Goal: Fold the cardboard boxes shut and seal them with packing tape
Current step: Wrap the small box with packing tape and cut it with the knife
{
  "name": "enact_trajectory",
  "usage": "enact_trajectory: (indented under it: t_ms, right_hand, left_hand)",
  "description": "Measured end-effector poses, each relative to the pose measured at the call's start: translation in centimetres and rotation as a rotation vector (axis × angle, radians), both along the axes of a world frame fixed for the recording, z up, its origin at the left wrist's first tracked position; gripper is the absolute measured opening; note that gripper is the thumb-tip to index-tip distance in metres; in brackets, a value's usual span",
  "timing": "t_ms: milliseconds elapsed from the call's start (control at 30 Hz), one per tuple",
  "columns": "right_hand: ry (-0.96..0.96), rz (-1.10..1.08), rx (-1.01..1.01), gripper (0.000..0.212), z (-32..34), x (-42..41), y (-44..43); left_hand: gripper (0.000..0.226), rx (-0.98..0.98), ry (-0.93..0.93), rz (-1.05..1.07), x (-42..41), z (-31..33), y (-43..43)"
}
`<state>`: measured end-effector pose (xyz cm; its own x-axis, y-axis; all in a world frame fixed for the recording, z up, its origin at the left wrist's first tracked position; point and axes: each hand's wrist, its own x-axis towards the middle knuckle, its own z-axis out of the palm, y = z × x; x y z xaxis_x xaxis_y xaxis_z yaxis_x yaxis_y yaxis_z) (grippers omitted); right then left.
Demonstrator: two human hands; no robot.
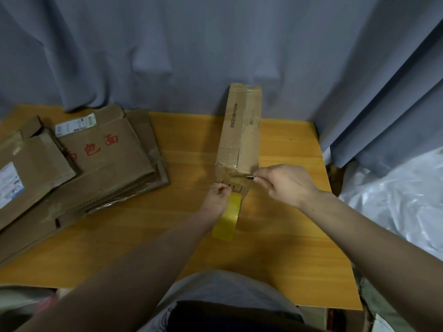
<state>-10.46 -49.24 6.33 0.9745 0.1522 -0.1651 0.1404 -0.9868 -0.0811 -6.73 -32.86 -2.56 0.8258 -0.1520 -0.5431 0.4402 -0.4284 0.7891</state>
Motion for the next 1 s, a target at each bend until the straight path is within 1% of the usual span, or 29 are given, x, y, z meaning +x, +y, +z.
enact_trajectory:
  t_ms: [133, 233, 367, 467, 500, 567, 633, 700, 800, 867, 900, 933, 967, 1000]
  right_hand:
    - [0.046, 0.028, -0.205, 0.022, -0.1, -0.4, 1.0]
    - [0.101, 0.04, -0.312, 0.026, 0.1, -0.4, 1.9]
    - [0.107, 0.049, -0.368, 0.028, -0.1, -0.5, 3.1]
    - [0.109, 0.052, -0.356, 0.033, -0.3, -0.4, 3.8]
    - [0.123, 0.057, -0.362, 0.034, -0.6, -0.4, 4.0]
    - [0.194, 0.045, -0.368, 0.033, -1.6, -0.6, 3.9]
    - [0.285, -0.036, -0.319, 0.028, -3.5, -0.8, 3.1]
    - [0.385, -0.155, -0.169, 0.02, -5.8, -1.3, 1.9]
    - [0.53, -0.338, 0.076, 0.029, -8.3, -2.4, 0.7]
    - [0.561, -0.388, 0.128, 0.037, -8.9, -2.9, 0.2]
    - [0.527, -0.408, 0.125, 0.041, -8.9, -3.0, -0.1]
    - [0.431, -0.426, 0.132, 0.044, -8.5, -2.9, -0.2]
    - [0.255, -0.443, 0.169, 0.045, -7.9, -2.7, -0.3]
    - [0.02, -0.446, 0.237, 0.046, -7.0, -2.4, -0.3]
  left_hand:
    - [0.023, -0.026, 0.007, 0.017, 0.0, -0.1, 0.1]
    - [0.018, -0.032, -0.023, 0.023, 0.0, -0.5, 0.1]
    - [0.022, -0.021, -0.059, 0.039, 0.1, -0.5, 0.2]
    - [0.01, -0.034, -0.065, 0.055, 0.3, -0.6, 0.3]
    - [0.01, -0.041, -0.069, 0.054, 0.4, -0.7, 0.3]
    - [0.017, -0.037, -0.072, 0.042, 0.5, -0.6, 0.3]
    - [0.02, -0.033, -0.049, 0.043, 0.3, -0.3, 0.4]
    - [0.015, -0.058, -0.01, 0.055, 0.2, -0.3, 0.5]
    - [0.016, -0.048, 0.003, 0.038, 0.1, 0.1, 0.6]
    - [0.014, -0.069, 0.015, 0.046, 0.1, 0.1, 0.6]
    - [0.011, -0.079, 0.031, 0.049, 0.2, -0.2, 0.6]
    - [0.01, -0.082, 0.045, 0.049, 0.2, -0.4, 0.6]
    - [0.008, -0.088, 0.055, 0.054, 0.5, -1.4, 0.7]
    - [0.007, -0.086, 0.063, 0.054, 0.6, -1.5, 0.7]
